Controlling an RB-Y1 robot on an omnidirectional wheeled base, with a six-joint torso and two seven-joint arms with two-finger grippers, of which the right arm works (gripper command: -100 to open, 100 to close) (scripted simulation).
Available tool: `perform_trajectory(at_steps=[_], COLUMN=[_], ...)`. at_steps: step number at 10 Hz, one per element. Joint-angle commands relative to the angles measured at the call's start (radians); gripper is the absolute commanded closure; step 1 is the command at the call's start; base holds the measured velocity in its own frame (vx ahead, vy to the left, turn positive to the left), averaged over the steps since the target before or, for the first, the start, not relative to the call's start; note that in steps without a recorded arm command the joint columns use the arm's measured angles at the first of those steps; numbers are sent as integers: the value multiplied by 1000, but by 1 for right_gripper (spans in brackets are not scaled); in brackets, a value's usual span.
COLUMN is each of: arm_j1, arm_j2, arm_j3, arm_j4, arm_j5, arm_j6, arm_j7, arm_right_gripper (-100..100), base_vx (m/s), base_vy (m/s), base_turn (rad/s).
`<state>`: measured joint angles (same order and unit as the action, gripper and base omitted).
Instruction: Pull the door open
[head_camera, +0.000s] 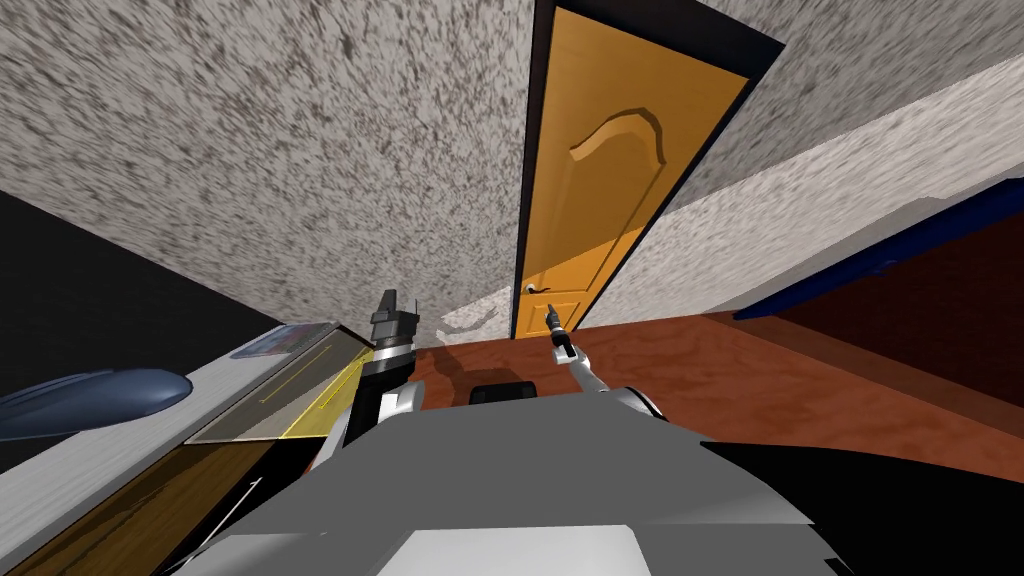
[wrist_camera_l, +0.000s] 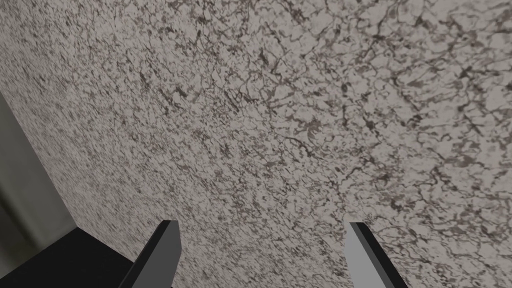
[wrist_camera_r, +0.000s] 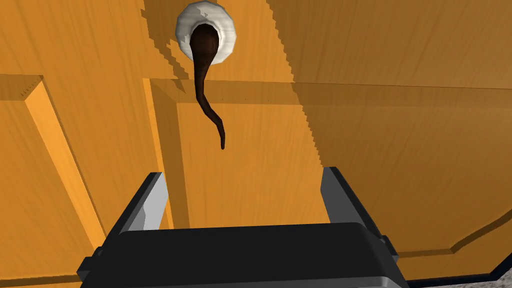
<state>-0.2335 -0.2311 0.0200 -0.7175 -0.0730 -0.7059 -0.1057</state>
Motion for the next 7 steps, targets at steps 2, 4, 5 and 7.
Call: perform_trajectory(at_steps=[2,4,5,7], arm_j1=[-21,-39,-52,-71], arm_j2=[-5,-9,-12,-17], arm_j3=[2,3,4,5], arm_j4=[47,87,118,160], arm_j5=[1,2,3,3], arm_j6=[-4,-10,-15,-22], arm_j7=[-1,-2,-3,-4], arm_right_gripper=[-100,-100,-100,-100], base_vx=[93,62,82,101], base_vy=[-22,-21,-21,-32], base_turn=[73,41,100,69])
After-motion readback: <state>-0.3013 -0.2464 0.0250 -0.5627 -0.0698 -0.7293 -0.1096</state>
